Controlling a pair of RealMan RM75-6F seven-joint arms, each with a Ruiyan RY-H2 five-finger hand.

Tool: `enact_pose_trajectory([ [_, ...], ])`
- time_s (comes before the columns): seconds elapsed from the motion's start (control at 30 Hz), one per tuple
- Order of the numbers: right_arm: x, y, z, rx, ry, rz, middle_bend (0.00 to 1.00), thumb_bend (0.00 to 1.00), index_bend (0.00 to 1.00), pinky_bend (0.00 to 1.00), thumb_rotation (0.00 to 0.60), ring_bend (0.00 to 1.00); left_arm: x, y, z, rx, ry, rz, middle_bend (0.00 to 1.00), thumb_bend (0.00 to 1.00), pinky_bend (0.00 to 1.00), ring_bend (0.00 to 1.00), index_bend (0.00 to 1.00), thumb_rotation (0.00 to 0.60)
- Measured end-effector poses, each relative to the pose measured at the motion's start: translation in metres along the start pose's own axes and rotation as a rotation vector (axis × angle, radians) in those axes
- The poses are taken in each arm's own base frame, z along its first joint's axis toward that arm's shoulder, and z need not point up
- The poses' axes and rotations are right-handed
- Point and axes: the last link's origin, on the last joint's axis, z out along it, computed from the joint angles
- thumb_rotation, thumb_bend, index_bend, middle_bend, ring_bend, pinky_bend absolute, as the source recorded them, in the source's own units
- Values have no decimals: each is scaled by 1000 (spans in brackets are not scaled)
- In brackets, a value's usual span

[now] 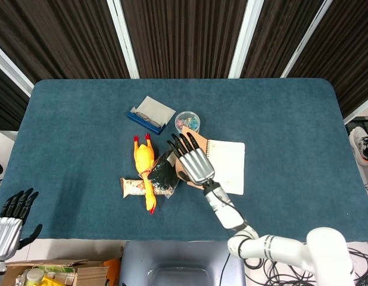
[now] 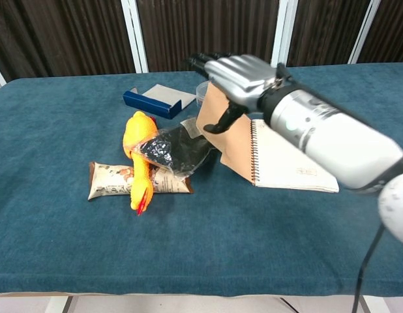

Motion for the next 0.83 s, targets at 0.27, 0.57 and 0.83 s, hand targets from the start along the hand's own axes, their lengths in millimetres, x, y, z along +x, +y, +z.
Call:
enact_pose_trajectory([
  [0.27,46,60,-73,-50,41,-69,0,172,0,0,600,0,14,5,2,20,41,-33,45,346,111,5,0,600],
  [0.57,62,154,-243,-367,-119,-70,0,172,0,0,600,0,23,20,3,55,20,-6,39,360,101,2,0,600],
  [0.83,63,183,-320,-457,-93,-18,0,172,0,0,600,0,17,26,3,63,-26,30,38,360,100,2,0,600],
])
